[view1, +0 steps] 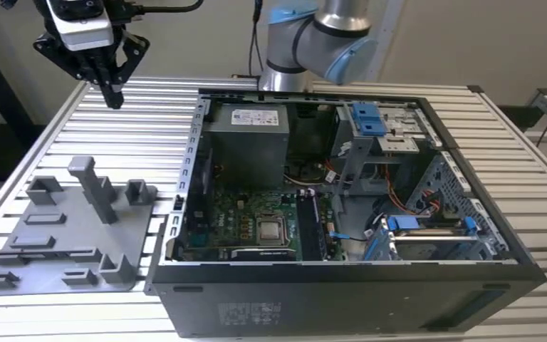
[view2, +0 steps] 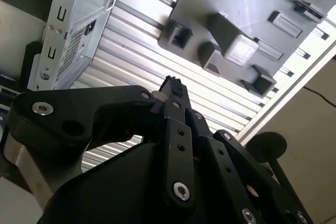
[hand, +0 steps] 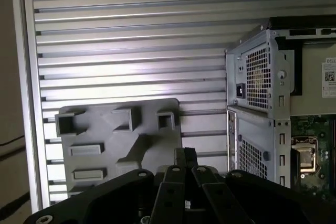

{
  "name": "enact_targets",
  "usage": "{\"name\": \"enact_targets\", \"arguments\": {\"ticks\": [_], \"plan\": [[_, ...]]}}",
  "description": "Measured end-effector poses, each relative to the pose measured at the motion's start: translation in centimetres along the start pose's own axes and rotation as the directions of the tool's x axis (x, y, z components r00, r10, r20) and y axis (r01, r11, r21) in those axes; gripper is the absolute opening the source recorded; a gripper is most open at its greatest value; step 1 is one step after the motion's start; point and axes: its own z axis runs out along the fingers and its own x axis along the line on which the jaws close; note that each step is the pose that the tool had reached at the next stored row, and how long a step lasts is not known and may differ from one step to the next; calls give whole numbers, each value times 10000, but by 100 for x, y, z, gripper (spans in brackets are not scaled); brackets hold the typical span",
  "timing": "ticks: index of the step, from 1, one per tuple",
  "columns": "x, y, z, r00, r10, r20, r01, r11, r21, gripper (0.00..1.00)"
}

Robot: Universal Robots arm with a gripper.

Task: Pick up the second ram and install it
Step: 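Reach for the second ram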

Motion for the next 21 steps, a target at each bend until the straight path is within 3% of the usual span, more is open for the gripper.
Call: {"name": "enact_targets", "arguments": {"ticks": [21], "plan": [[556,-36,-2,10000,0,-10,0,10000,1,11]]}}
